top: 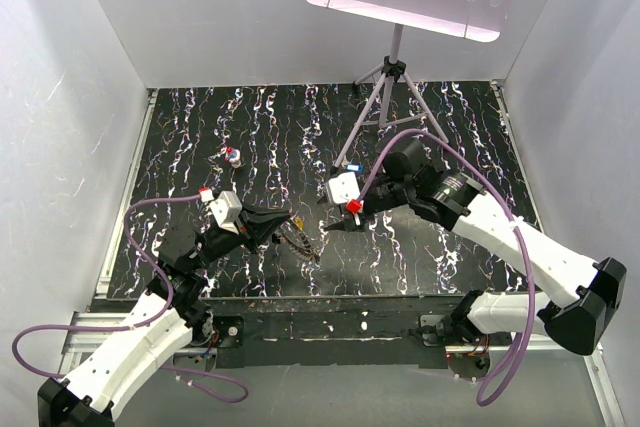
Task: Put the keys on the keyring
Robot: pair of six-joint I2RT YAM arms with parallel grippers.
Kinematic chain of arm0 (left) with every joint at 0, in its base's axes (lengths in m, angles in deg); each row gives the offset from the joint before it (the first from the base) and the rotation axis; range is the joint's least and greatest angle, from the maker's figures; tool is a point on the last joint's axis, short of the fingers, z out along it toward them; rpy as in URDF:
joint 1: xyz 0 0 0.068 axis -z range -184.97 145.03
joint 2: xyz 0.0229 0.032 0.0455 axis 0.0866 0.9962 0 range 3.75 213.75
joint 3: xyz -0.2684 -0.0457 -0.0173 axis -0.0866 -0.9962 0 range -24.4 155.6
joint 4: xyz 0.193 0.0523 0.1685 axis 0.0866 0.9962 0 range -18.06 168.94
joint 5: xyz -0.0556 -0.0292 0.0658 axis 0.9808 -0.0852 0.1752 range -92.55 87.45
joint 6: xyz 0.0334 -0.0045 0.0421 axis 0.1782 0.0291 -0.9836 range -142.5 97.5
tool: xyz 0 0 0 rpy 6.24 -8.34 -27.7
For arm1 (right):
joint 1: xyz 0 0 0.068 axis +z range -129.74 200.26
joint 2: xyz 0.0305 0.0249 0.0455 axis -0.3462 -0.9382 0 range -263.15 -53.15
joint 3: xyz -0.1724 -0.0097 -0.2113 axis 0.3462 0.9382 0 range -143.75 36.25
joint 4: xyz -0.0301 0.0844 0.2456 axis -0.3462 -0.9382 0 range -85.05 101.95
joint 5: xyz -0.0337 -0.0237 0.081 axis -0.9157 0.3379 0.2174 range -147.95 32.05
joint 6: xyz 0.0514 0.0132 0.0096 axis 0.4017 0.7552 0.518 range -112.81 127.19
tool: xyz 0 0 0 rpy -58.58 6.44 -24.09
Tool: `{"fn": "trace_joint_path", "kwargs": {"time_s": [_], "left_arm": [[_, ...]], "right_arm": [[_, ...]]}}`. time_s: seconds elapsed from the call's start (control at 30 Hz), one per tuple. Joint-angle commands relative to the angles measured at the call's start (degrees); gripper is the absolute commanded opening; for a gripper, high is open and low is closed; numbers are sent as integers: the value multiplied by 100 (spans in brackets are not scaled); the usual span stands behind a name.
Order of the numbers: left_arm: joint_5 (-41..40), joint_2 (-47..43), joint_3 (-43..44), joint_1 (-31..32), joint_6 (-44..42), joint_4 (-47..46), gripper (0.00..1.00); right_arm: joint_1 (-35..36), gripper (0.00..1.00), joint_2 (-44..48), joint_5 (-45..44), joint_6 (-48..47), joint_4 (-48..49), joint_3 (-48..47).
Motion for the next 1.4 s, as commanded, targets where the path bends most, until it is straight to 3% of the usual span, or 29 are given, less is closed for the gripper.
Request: {"fn": "trace_joint_path", "kwargs": {"time_s": [0.0,1.37], "left_arm": [[122,-24,175,-40,-81,-211,0],[491,494,-62,259,253,-1116,0]], "right_arm": [[-222,62,173,271,493,173,-37],[-1040,67,120,1044,1680,446,68]]}}
